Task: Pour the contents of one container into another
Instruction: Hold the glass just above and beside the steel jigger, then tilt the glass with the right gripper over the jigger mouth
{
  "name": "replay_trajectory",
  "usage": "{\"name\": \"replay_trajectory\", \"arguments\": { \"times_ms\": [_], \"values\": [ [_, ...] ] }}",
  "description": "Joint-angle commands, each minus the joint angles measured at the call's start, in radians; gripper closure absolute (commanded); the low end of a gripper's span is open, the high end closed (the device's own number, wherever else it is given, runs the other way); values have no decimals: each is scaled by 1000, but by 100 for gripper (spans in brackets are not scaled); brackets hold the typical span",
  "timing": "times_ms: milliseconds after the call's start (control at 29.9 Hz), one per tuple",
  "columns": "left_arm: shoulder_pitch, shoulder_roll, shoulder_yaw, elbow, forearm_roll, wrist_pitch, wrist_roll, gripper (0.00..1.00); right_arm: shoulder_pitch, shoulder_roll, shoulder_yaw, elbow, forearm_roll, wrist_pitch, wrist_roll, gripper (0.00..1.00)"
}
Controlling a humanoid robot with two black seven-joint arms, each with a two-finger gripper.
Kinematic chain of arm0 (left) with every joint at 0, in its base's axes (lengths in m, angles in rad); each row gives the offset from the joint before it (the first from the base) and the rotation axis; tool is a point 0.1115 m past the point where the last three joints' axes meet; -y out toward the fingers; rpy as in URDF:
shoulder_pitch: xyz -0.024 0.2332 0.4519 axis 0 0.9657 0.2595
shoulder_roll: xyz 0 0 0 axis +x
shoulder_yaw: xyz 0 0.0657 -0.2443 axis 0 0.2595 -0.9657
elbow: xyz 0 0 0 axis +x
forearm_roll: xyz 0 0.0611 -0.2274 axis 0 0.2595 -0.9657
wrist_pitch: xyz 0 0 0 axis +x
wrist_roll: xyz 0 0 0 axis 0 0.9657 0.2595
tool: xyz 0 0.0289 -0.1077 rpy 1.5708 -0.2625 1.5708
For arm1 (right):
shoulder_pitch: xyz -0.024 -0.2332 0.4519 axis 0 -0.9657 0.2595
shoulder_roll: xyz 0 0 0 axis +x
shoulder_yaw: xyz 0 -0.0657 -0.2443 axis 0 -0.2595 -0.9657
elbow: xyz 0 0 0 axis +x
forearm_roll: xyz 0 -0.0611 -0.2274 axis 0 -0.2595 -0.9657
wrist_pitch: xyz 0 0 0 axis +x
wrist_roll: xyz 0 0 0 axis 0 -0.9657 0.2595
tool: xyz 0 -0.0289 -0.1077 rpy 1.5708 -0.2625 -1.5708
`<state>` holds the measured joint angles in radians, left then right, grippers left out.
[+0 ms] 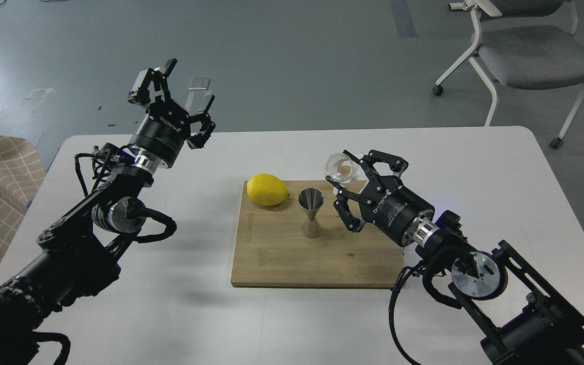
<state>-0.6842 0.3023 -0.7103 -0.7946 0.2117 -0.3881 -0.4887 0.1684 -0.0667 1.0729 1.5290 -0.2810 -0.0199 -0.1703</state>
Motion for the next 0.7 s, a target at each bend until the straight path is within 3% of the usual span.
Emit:
{"name": "replay_trajectory", "arguments": {
  "times_ms": [0,668],
  "values": [
    [0,1,0,0,0,0,0,2,0,-2,-1,0,-12,0,0,60],
    [0,0,0,12,0,-3,0,2,5,-2,-34,0,-20,0,0,60]
  ]
}}
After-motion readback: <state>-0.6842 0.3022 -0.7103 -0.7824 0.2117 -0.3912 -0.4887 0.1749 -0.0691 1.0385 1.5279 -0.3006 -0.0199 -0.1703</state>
